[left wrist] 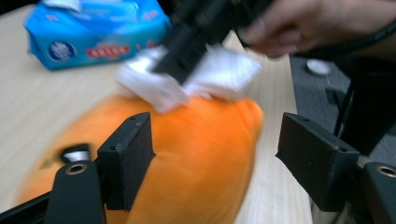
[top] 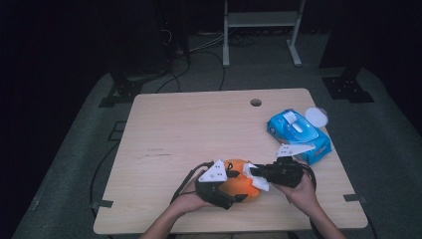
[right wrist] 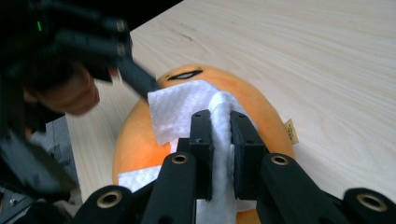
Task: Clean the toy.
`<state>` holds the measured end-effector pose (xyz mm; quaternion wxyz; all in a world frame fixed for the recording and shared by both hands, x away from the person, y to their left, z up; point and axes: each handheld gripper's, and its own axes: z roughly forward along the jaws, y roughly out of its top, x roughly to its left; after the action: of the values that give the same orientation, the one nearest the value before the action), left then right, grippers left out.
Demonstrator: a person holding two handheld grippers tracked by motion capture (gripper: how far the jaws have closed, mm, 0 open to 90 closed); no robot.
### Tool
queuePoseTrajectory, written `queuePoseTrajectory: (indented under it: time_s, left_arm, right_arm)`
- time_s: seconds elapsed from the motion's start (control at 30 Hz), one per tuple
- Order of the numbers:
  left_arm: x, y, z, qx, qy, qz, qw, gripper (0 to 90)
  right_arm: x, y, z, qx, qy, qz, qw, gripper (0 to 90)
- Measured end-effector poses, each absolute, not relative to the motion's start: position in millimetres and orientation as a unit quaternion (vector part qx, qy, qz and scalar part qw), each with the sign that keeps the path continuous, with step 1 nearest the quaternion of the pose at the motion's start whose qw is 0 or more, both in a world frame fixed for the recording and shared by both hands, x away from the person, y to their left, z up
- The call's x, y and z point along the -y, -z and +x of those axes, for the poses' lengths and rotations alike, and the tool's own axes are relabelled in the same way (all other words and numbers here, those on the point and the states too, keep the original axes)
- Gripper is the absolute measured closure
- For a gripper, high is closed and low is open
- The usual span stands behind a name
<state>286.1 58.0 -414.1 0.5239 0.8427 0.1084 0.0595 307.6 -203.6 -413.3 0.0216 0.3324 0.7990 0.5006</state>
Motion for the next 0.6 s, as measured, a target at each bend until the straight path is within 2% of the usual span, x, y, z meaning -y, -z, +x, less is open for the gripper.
queuePoseTrajectory:
  time_s: [0.13,0.23,0.33,0.47,0.6]
  left_arm:
    - [-64,411,292,-0.136,-0.093,0.827,0.537,22.4]
    - [-64,419,297,-0.158,-0.101,0.836,0.515,22.3]
    - [-63,426,297,-0.152,-0.09,0.847,0.502,23.7]
    - [-61,417,293,-0.122,-0.09,0.853,0.499,23.1]
    - [-51,408,297,-0.091,-0.077,0.852,0.51,13.3]
  right_arm:
    - [204,416,304,-0.807,-0.493,0.326,0.01,79.9]
    - [199,416,298,-0.818,-0.484,0.311,0.009,79.9]
    - [196,415,294,-0.826,-0.478,0.298,0.009,79.9]
    - [199,418,291,-0.829,-0.476,0.295,-0.004,79.8]
    - [205,420,285,-0.83,-0.477,0.289,-0.016,79.7]
